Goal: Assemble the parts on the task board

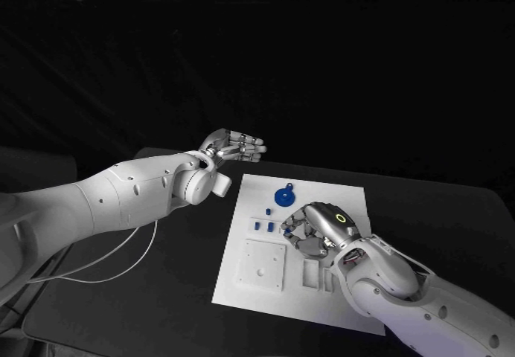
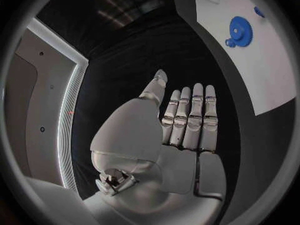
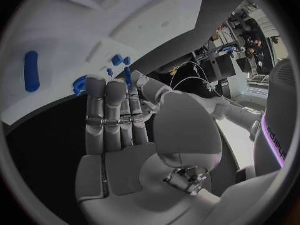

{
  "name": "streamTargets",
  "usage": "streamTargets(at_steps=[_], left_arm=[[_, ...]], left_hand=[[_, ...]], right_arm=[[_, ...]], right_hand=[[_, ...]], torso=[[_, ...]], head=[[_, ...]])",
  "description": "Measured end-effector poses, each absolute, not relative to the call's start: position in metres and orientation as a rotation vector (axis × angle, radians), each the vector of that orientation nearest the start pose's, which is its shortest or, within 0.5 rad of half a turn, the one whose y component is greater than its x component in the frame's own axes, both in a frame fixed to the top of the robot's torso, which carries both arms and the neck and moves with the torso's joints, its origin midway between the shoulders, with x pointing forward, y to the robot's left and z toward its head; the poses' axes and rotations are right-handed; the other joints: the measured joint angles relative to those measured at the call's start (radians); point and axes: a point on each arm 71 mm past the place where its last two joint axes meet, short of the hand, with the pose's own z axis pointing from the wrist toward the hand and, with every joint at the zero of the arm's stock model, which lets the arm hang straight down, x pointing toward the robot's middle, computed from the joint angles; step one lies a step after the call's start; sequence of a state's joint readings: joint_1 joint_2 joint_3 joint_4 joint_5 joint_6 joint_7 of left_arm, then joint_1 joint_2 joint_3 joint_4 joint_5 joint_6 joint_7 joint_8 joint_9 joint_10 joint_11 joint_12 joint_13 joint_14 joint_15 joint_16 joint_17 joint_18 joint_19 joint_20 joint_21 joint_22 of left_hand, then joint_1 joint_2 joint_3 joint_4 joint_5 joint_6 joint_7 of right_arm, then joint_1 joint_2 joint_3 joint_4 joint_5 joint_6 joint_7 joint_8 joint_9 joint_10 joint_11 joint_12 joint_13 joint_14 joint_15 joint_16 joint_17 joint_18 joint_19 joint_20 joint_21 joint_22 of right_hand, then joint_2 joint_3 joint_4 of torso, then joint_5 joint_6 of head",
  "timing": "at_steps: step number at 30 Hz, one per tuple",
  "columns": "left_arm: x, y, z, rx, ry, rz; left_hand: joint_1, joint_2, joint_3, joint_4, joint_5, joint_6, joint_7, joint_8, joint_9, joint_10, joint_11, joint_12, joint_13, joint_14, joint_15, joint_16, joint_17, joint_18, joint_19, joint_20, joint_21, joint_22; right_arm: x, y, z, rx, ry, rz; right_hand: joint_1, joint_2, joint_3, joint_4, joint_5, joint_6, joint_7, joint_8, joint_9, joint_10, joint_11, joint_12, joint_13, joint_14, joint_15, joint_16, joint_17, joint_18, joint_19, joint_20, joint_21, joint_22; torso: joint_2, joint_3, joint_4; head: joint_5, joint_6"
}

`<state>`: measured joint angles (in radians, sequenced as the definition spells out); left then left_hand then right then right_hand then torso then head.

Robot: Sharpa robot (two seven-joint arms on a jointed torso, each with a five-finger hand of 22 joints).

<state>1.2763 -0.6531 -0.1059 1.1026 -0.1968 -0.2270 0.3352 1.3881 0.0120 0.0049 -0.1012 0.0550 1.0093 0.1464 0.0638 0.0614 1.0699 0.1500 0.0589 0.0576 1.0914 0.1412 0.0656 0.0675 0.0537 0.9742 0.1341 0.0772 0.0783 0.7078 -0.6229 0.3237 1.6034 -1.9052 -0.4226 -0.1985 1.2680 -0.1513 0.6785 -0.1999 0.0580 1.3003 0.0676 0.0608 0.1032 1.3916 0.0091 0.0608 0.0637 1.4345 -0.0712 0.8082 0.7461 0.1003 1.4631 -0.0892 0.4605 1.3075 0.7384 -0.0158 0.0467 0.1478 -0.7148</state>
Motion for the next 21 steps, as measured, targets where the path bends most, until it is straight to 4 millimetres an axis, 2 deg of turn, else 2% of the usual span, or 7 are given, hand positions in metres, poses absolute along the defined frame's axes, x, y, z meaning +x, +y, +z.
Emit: streamTargets(at_steps=[10,21], left_arm=[[0.566,0.229,-0.182,-0.892,1.478,-1.305],[0.566,0.227,-0.182,-0.89,1.479,-1.308]], left_hand=[[0.0,0.0,-0.003,0.003,0.0,0.0,0.0,0.0,0.0,-0.004,0.004,0.0,0.0,-0.004,0.004,0.0,0.0,0.0,0.0,0.0,0.0,-0.001],[0.0,0.0,-0.003,0.003,0.0,0.0,0.0,0.0,0.0,-0.004,0.004,0.0,0.0,-0.004,0.004,0.0,0.0,0.0,0.0,0.0,0.0,-0.001]], right_arm=[[0.404,-0.084,-0.265,-0.178,1.514,0.807],[0.398,-0.08,-0.274,-0.195,1.522,0.811]], right_hand=[[0.003,0.003,0.0,0.0,-0.004,0.0,0.0,0.0,-0.001,0.0,0.0,0.0,0.0,0.004,-0.003,0.0,0.0,0.0,0.0,0.0,0.0,0.0],[0.003,0.003,-0.001,-0.001,-0.005,0.002,-0.002,-0.001,-0.003,-0.002,0.002,-0.001,0.001,0.005,-0.002,0.0,0.0,0.001,0.0,0.0,0.0,0.0]], torso=[[0.0,-0.0011,0.0003],[0.0,0.001,-0.0011]], head=[[0.019,-0.015],[0.033,-0.026]])
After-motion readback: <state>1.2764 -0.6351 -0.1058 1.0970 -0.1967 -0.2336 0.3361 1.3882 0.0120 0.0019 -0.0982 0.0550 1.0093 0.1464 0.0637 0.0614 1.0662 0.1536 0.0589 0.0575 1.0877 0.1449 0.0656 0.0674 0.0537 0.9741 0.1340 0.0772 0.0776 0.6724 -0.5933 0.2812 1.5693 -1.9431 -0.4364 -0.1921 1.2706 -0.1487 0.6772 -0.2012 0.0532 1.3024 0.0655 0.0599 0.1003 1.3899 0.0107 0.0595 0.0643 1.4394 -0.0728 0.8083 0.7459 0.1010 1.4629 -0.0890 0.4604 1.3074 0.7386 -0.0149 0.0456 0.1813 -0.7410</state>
